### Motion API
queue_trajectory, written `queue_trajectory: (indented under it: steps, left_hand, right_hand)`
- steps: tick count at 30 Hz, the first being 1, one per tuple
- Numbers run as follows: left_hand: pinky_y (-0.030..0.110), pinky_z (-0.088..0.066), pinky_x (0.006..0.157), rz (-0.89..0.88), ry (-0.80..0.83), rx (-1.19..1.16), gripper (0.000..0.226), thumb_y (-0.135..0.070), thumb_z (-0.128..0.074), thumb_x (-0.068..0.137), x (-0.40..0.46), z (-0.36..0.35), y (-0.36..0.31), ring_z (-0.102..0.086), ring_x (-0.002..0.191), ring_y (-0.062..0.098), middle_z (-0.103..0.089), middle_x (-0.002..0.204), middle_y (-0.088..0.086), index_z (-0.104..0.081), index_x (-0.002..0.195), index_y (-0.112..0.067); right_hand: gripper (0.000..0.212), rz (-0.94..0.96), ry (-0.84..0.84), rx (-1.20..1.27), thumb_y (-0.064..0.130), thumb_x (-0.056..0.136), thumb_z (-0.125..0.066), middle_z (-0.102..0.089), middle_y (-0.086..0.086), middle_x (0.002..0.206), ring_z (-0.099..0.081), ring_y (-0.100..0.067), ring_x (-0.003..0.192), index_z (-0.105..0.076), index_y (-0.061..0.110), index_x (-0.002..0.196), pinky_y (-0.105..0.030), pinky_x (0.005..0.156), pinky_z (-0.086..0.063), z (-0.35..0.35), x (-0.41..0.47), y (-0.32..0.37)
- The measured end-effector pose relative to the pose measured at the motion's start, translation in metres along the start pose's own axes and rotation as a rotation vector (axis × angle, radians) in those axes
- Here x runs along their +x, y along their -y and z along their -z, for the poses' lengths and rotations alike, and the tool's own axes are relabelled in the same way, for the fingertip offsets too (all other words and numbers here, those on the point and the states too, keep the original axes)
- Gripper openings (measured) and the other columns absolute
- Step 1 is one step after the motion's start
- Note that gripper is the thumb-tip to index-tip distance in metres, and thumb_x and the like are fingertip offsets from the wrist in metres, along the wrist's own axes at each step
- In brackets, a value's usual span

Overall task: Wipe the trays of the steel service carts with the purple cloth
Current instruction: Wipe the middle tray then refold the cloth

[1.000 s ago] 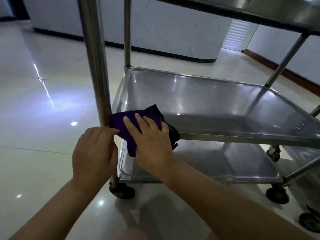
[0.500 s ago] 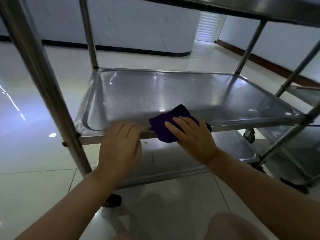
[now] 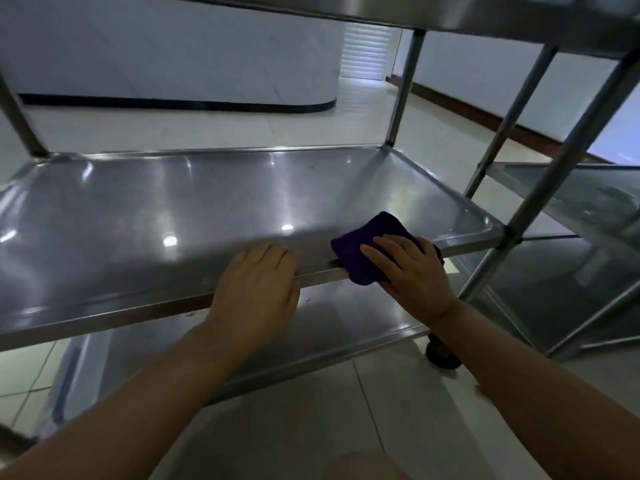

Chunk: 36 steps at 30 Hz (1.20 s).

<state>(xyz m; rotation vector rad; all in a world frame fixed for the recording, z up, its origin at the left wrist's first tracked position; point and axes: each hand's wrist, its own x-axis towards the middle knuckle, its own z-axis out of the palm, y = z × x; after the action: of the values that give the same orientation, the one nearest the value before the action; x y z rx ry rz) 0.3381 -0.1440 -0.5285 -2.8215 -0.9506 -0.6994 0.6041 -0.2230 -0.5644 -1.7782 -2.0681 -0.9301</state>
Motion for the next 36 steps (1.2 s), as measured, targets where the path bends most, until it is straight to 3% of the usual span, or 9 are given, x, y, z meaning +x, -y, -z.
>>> queue_trajectory:
  steps: [6,11,15,21,27,29,31,34,36]
  left_hand:
    - [0.038,-0.048,0.092,-0.066,0.063,0.081,0.044,-0.037,-0.041,0.086,0.072,-0.022,-0.046,-0.064,0.101,0.027,-0.068,0.105,0.009,-0.067,0.107,-0.008]
    - [0.041,-0.03,0.099,-0.067,0.123,0.184,0.059,-0.045,-0.034,0.089,0.09,-0.035,-0.046,-0.061,0.113,0.029,-0.065,0.12,0.013,-0.063,0.119,-0.004]
    - [0.041,-0.03,0.099,-0.035,0.188,0.179,0.064,-0.05,-0.03,0.091,0.089,-0.039,-0.044,-0.06,0.115,0.029,-0.064,0.122,0.013,-0.063,0.12,-0.004]
    - [0.029,0.006,0.112,0.036,0.354,0.08,0.123,-0.078,0.036,0.057,0.091,-0.029,-0.023,-0.009,0.146,0.015,-0.016,0.159,0.001,-0.017,0.152,-0.019]
    - [0.027,0.018,0.11,0.044,0.446,0.082,0.131,-0.078,0.044,0.04,0.088,-0.027,-0.015,0.026,0.131,0.0,0.02,0.153,-0.008,0.007,0.152,-0.021]
    - [0.025,0.021,0.108,0.041,0.438,0.074,0.13,-0.077,0.045,0.038,0.089,-0.026,-0.017,0.028,0.13,0.001,0.025,0.146,-0.01,0.01,0.15,-0.022]
    - [0.023,0.02,0.108,0.045,0.38,0.06,0.121,-0.079,0.039,0.051,0.088,-0.028,-0.015,0.019,0.135,0.005,0.016,0.149,-0.006,0.004,0.149,-0.018]
    - [0.029,-0.009,0.109,0.053,0.419,0.103,0.085,-0.066,-0.004,0.094,0.083,-0.03,-0.006,-0.038,0.132,0.017,-0.051,0.139,0.008,-0.055,0.132,-0.01]
    - [0.034,-0.021,0.104,0.05,0.444,0.104,0.074,-0.06,-0.015,0.098,0.081,-0.038,0.0,-0.055,0.12,0.019,-0.062,0.126,0.006,-0.066,0.12,-0.012]
  right_hand:
    - [0.064,-0.047,0.095,-0.001,0.028,0.077,-0.076,-0.065,-0.012,0.12,-0.058,-0.029,0.111,-0.044,0.019,0.132,-0.048,0.087,-0.049,0.007,-0.034,-0.086]
    - [0.086,-0.177,0.239,0.074,0.014,0.059,-0.09,-0.063,-0.017,0.122,-0.062,-0.04,0.107,-0.043,0.016,0.131,-0.056,0.088,-0.048,0.024,-0.055,-0.14]
    - [0.069,-0.311,0.34,0.283,0.004,0.07,-0.083,-0.062,-0.014,0.124,-0.057,-0.036,0.115,-0.054,0.018,0.131,-0.051,0.093,-0.05,0.04,-0.041,-0.156]
    - [0.049,-0.378,0.453,0.498,0.002,0.09,-0.059,-0.054,-0.005,0.133,-0.048,-0.014,0.118,-0.052,0.022,0.135,-0.032,0.101,-0.045,0.054,0.001,-0.142]
    - [0.055,-0.258,0.807,0.456,0.022,0.1,-0.04,-0.005,0.012,0.16,0.001,-0.011,0.148,-0.023,0.036,0.151,-0.039,0.118,0.001,0.025,0.042,-0.113]
    - [0.047,-0.196,0.87,0.367,0.024,0.104,-0.035,0.003,0.017,0.155,0.009,-0.012,0.148,-0.031,0.027,0.15,-0.034,0.117,0.005,0.016,0.056,-0.121]
    - [0.046,-0.229,0.865,0.342,0.022,0.104,-0.033,0.001,0.013,0.158,0.009,-0.012,0.147,-0.031,0.023,0.15,-0.031,0.116,0.005,0.006,0.067,-0.132]
    - [0.053,-0.441,0.798,0.443,0.021,0.103,-0.032,-0.003,0.006,0.161,0.004,-0.012,0.148,-0.017,0.032,0.153,-0.035,0.118,0.003,-0.018,0.083,-0.153]
    - [0.054,-0.5,0.794,0.399,0.021,0.102,-0.032,-0.004,0.004,0.162,0.002,-0.014,0.149,-0.016,0.033,0.152,-0.04,0.121,0.001,-0.037,0.095,-0.169]
